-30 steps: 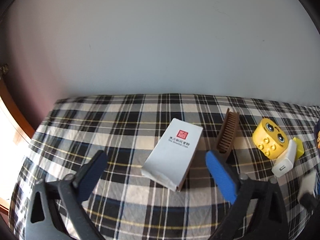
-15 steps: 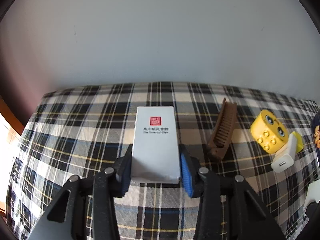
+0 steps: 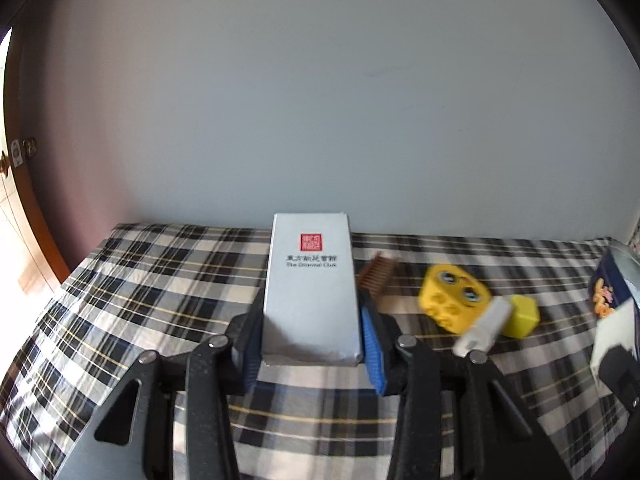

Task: Organize rigid objects
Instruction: 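Grasp the white logo box with the left tool while the right tool grasps the moon block, then carry the white box and moon block over the blue tin with both tools, then open both tools to drop the white box and moon block into the tin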

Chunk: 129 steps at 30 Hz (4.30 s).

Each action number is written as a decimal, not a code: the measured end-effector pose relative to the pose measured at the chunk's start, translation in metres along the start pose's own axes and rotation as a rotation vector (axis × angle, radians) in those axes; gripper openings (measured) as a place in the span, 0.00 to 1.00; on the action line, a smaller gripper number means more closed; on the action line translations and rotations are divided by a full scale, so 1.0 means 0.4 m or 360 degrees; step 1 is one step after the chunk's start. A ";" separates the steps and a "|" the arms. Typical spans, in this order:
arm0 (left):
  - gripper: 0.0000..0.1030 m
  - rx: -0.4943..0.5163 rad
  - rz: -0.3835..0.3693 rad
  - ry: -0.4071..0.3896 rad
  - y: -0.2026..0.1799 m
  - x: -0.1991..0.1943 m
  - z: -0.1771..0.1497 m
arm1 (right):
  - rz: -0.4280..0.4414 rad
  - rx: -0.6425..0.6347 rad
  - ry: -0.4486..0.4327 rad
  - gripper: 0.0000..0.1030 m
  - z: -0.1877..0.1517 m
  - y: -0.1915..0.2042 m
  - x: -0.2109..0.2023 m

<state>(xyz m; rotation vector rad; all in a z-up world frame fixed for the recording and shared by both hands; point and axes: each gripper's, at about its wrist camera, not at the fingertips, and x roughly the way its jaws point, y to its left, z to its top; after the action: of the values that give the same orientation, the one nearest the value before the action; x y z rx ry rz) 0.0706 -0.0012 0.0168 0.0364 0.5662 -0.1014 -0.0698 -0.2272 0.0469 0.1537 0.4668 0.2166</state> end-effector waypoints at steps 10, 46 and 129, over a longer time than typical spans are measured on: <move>0.40 0.0004 -0.0060 -0.0066 -0.107 -0.125 -0.034 | 0.0024 0.0051 -0.0094 0.52 0.023 -0.022 -0.035; 0.40 0.0090 -0.0089 -0.0097 -0.245 -0.205 -0.103 | -0.0187 -0.0178 -0.0237 0.52 -0.013 -0.080 -0.180; 0.40 0.0465 -0.0561 -0.0019 -0.918 -0.179 -0.072 | -0.0866 0.0232 -0.0176 0.52 0.036 -0.654 -0.322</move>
<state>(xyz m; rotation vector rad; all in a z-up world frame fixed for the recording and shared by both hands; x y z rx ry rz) -0.0437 -0.3582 0.0283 0.2202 0.5380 -0.5268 -0.1306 -0.5121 0.0636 0.1745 0.3984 -0.3587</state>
